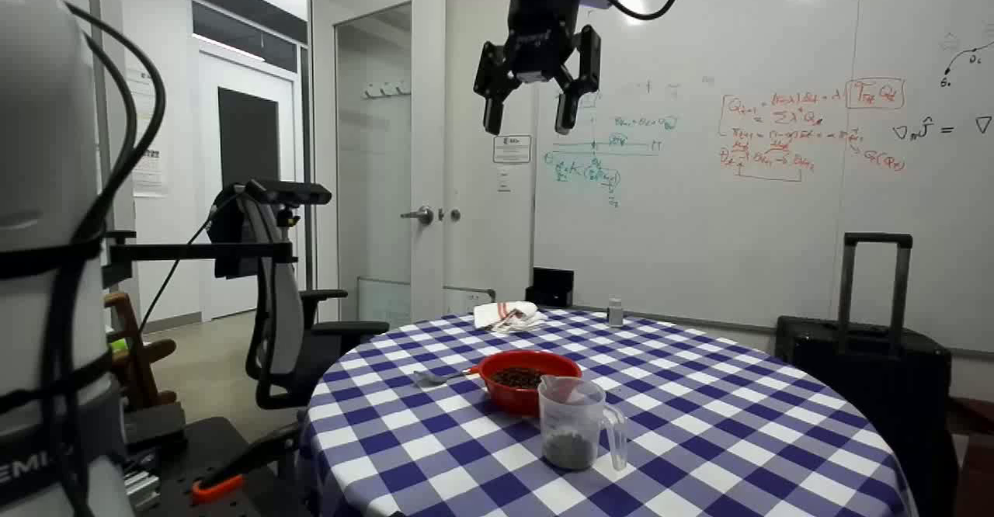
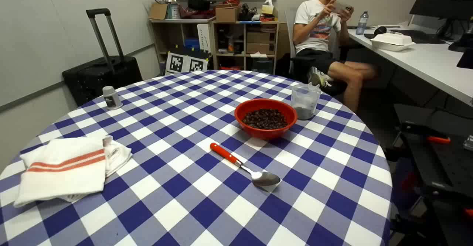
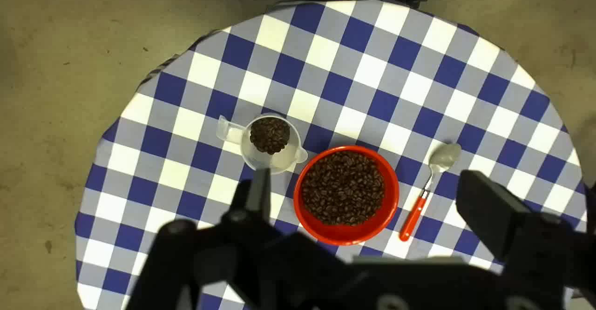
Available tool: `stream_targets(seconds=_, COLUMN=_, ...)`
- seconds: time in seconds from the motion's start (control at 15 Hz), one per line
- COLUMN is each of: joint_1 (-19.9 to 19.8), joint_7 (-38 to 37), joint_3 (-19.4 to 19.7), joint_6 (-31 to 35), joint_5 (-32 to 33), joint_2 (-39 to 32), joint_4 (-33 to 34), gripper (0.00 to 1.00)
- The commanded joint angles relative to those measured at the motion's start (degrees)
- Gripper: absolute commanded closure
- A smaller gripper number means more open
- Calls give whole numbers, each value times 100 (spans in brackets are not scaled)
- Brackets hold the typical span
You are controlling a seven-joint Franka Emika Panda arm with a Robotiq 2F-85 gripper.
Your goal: Use the spoon to shift a spoonful of the brown objects to the jug
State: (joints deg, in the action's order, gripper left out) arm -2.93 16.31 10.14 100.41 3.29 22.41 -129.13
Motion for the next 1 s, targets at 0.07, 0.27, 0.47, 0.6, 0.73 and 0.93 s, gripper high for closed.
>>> stream_targets(seconds=0.07, joint_1=-60, joint_7=-207, joint_3=-79, joint_6=138, joint_5=-107, joint_2=3, joint_4=-85, gripper=0)
stream_targets(seconds=0.27, joint_1=-57, joint_7=-875, joint_3=-225, joint_6=829, joint_5=-366, joint_2=-28, joint_4=-480, gripper=0)
stream_targets(seconds=0.47, joint_1=-68, joint_7=-1914, joint_3=-528, joint_6=2029, joint_5=-429, joint_2=-247, joint_4=-945, gripper=0)
stream_targets(seconds=0.6, joint_1=-43, joint_7=-2508, joint_3=-771, joint_6=2588, joint_5=-330, joint_2=-516, joint_4=-1107, gripper=0)
stream_targets(seconds=0.73, joint_1=2, joint_7=-3091, joint_3=-1052, joint_6=3007, joint_5=-218, joint_2=-789, joint_4=-1179, gripper=0)
stream_targets(seconds=0.93, joint_1=120, joint_7=-3768, joint_3=-1451, joint_6=3300, joint_5=-17, joint_2=-1203, joint_4=-1133, gripper=0)
